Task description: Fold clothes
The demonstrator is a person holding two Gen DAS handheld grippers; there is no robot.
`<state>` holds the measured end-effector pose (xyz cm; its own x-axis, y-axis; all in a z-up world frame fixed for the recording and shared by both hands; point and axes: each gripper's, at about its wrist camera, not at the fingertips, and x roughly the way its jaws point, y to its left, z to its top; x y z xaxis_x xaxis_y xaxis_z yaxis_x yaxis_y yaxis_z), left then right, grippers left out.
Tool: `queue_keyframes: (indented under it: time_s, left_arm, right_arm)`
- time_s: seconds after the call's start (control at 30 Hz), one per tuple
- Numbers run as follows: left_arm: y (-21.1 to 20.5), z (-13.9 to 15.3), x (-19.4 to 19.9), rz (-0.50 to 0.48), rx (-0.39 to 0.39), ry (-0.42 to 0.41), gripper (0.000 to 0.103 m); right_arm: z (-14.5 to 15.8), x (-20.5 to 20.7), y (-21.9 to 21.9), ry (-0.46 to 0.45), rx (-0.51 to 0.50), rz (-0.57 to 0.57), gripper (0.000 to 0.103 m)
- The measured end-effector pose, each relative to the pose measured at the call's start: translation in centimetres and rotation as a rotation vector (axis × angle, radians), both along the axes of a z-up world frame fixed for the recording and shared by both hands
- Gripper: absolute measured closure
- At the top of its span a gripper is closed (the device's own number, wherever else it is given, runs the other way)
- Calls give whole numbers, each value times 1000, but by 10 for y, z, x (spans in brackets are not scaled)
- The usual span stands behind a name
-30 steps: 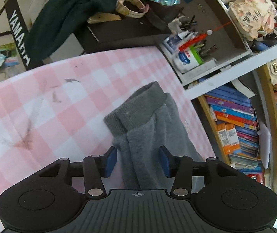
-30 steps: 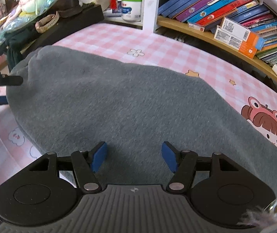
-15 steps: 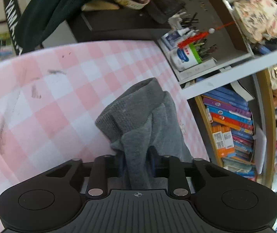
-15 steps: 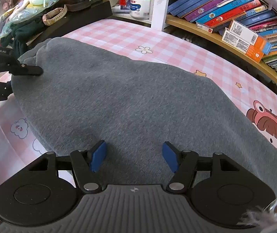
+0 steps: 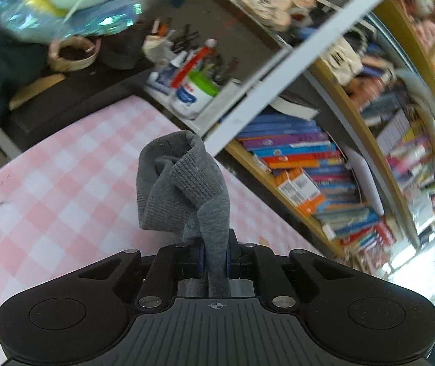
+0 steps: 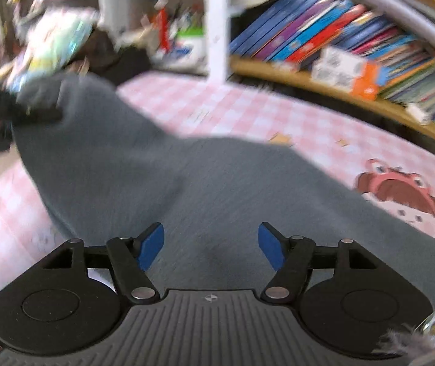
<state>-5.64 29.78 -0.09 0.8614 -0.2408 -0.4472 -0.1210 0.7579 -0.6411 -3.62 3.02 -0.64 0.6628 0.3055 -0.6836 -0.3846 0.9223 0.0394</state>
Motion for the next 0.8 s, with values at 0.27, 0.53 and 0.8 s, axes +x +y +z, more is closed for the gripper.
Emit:
queue_keyframes:
  time_s: [0.27,0.53,0.8]
  left_arm:
    - [-28,26,2,-95,147,-48,93]
    - [-65,44,5,-199,284,-91,93]
    - [-102,56,13,-288,388,-95,92]
  right_arm:
    - [8,-6,-38,37,89,-130,32]
    - [9,-12,-55,35,145,-181,28]
    - [6,-12,-73,44,204,-229,28]
